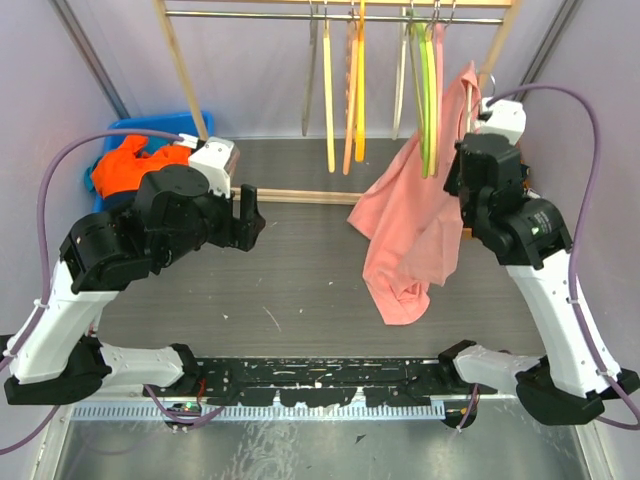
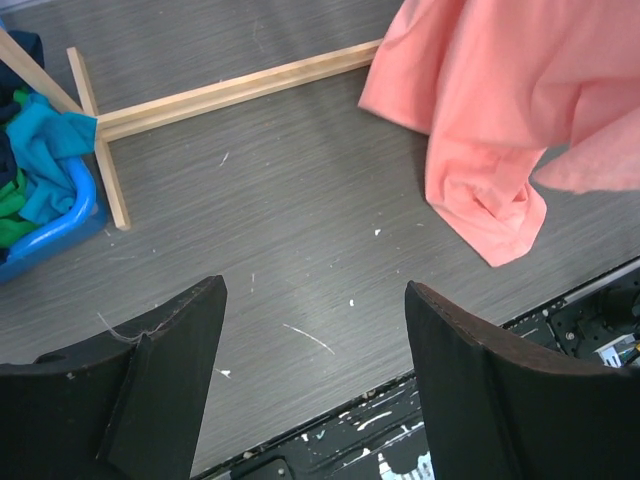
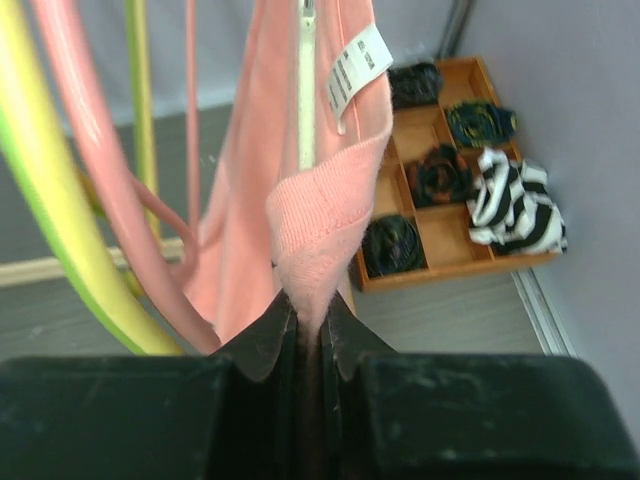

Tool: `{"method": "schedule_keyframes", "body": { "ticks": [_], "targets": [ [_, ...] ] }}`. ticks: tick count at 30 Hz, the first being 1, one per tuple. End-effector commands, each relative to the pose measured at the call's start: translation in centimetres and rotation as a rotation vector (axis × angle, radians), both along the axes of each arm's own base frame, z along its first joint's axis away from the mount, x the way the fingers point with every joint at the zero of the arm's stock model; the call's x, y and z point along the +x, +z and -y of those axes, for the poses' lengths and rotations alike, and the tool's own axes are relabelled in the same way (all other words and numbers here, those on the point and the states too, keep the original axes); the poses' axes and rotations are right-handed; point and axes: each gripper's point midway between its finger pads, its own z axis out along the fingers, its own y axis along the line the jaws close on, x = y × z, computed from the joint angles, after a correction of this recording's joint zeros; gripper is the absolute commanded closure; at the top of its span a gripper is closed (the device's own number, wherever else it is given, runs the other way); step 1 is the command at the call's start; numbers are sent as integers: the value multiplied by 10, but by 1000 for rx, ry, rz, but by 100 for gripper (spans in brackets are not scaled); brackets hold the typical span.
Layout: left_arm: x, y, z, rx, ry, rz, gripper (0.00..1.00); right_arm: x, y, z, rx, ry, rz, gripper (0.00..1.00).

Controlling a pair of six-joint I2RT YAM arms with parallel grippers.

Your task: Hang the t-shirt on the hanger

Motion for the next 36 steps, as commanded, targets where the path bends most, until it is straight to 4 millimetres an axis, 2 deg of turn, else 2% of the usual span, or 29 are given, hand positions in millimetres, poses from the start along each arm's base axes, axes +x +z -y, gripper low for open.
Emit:
{"method": "schedule_keyframes", "body": {
  "ticks": [1,7,11,17,22,24,36],
  "targets": [
    [-5,9,-8,-10,-8,13,21,12,91,-8,79,75,239,99],
    [-7,13,-14,-12,3,18,21,24,127,-25,76,179,290,99],
    [-7,14,-18,-6,11,23,21,30,143,-33,63,232,317,99],
    [-8,13,-22,0,19,24,21,40,156,-38,49,283,341,99],
    [-9,12,-24,6,21,24,21,49,159,-31,51,281,342,99],
    [-9,11,-25,5,22,25,21,53,158,-35,62,327,340,99],
    [-10,11,-26,9,24,16,21,73,143,-24,127,436,313,99]
  ]
}}
